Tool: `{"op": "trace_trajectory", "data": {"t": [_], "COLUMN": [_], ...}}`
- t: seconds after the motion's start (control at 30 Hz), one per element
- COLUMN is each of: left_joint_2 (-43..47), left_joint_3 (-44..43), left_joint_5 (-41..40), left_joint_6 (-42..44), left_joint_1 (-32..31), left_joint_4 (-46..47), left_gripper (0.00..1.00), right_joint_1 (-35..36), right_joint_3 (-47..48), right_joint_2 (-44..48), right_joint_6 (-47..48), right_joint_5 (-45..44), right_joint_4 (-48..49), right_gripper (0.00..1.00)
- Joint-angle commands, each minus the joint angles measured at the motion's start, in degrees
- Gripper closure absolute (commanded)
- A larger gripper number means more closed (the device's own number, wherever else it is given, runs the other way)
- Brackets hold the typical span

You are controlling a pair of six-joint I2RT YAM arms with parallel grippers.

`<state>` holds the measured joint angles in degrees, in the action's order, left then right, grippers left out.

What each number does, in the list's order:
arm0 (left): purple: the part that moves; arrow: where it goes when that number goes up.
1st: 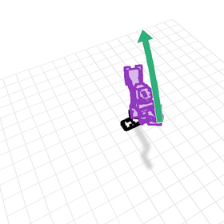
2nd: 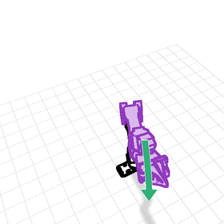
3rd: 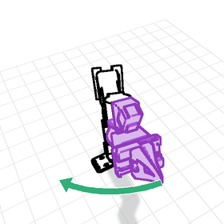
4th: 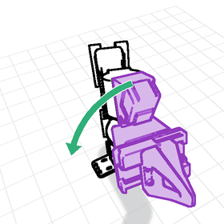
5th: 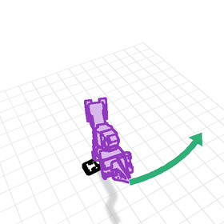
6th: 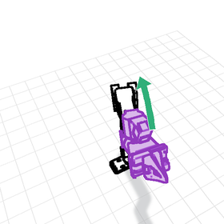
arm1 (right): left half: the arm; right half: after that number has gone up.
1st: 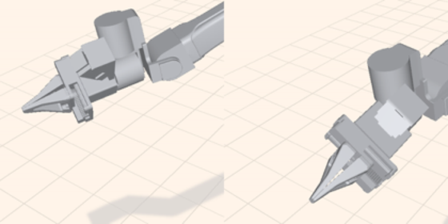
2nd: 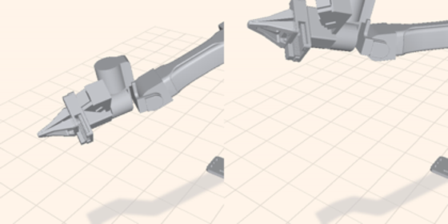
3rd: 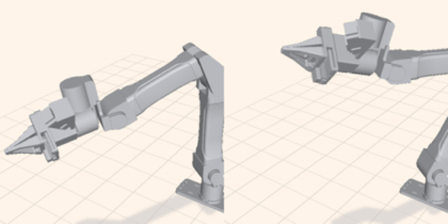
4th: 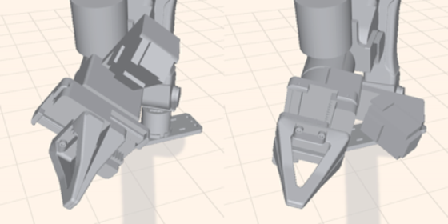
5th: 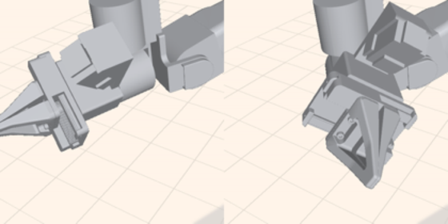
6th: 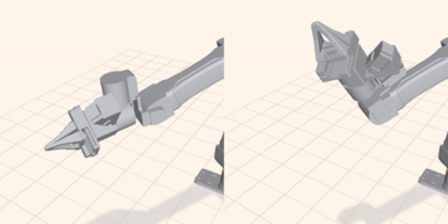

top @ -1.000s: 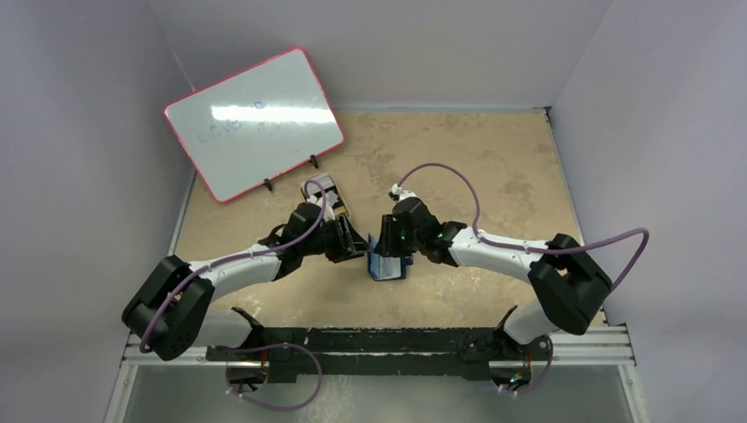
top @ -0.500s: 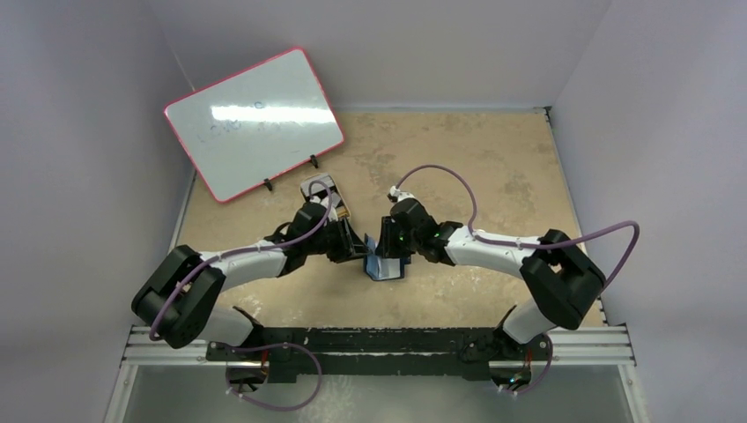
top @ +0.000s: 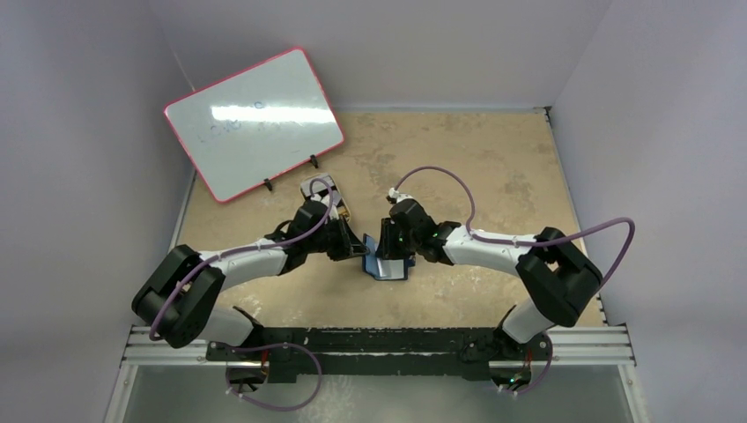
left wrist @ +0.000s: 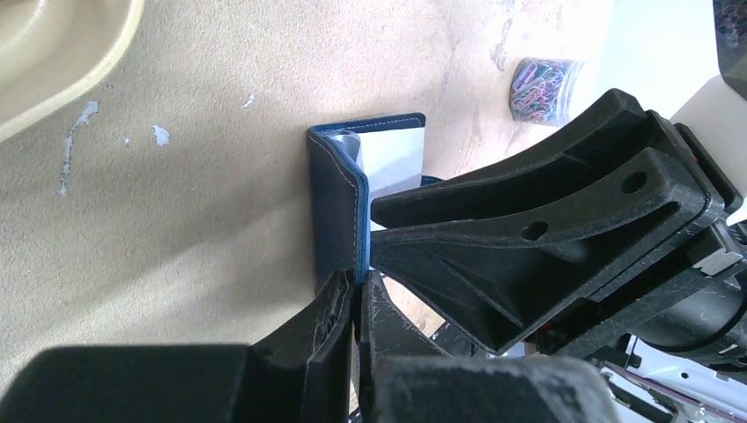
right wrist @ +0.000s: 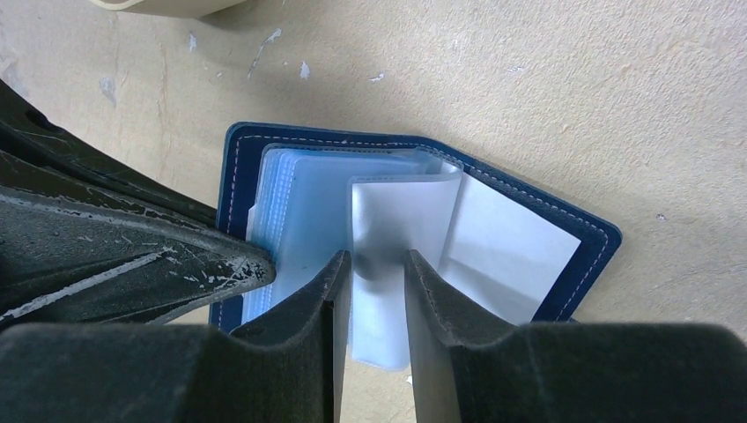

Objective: Put the credit cards into the card holder
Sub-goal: Open the card holder at the center of the board.

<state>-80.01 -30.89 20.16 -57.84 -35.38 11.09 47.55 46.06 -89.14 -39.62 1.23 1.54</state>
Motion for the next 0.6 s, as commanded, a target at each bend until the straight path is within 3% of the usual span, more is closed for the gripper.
{"op": "trace_trajectory", "data": {"t": [0.0, 0.27, 0.37, 0.57], "left_joint_2": [2.4, 7.4, 6.6, 4.9], "left_joint_3": [0.3, 1.3, 0.0, -0.9], "left_joint_5": [1.2, 2.0, 1.0, -0.4], "left_joint_6": [-0.1, -0.8, 0.6, 0.0], "left_joint_1": [-0.1, -0.1, -0.1, -0.2], "left_joint_4": [6.1, 8.2, 5.0, 1.5], "left_gripper": [1.0, 1.0, 1.0, 1.0], "right_joint_1": [-0.1, -2.5, -2.6, -2.5], "right_joint_3": [0.4, -0.5, 0.3, 3.4], "right_joint_2": [0.4, 4.4, 6.6, 12.3], "right_joint_6": [1.7, 1.7, 2.1, 3.5], "right_joint_5": [0.7, -0.3, 1.1, 4.7], "right_joint_4": [-0.3, -2.9, -4.8, -3.9], "right_gripper": [0.69, 0.67, 0.65, 0.56]}}
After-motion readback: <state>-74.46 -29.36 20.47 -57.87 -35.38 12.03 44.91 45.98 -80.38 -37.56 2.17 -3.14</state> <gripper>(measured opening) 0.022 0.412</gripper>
